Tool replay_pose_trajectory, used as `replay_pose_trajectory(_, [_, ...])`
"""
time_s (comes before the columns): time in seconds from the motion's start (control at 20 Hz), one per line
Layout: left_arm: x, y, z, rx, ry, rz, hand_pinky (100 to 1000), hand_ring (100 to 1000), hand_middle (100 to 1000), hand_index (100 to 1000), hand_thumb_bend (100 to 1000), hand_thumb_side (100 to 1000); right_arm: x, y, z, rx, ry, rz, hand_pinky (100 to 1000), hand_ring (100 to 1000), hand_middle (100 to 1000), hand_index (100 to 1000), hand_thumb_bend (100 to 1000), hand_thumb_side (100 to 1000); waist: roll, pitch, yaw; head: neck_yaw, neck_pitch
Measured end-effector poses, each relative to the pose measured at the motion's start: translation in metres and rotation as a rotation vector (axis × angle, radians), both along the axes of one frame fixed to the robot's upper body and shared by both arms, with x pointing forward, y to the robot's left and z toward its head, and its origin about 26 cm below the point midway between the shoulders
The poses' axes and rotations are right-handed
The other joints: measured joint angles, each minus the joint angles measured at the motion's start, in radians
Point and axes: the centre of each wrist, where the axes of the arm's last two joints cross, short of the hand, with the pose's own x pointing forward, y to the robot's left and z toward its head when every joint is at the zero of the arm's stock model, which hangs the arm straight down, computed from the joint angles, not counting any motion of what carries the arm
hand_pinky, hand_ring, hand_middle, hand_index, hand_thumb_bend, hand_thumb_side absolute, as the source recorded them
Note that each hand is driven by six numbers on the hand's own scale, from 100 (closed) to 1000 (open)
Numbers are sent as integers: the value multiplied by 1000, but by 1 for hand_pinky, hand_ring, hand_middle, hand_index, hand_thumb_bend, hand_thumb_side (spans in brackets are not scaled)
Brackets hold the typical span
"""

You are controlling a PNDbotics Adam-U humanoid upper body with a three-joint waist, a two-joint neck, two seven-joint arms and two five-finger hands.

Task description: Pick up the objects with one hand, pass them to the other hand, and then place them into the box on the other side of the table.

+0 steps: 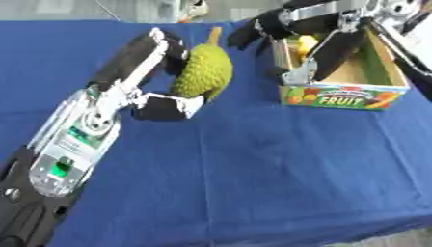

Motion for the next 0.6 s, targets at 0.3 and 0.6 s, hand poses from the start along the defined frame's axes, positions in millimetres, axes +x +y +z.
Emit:
replay_pose_trajectory(0.3, [-1, -2, -2, 7, -25, -8, 523, 470, 390, 313, 255, 119, 5, -5, -3, -1, -28, -81, 863, 968, 951, 1000, 100, 135, 0, 0, 1, -9, 0])
replay_pose_trajectory(0.6, [-4, -2, -2, 18, -72, -15, 527, 475, 395, 316, 265, 109, 9, -8, -5, 1, -63, -132, 862, 967, 948, 1000, 100, 254, -6, 0, 5, -18, 3])
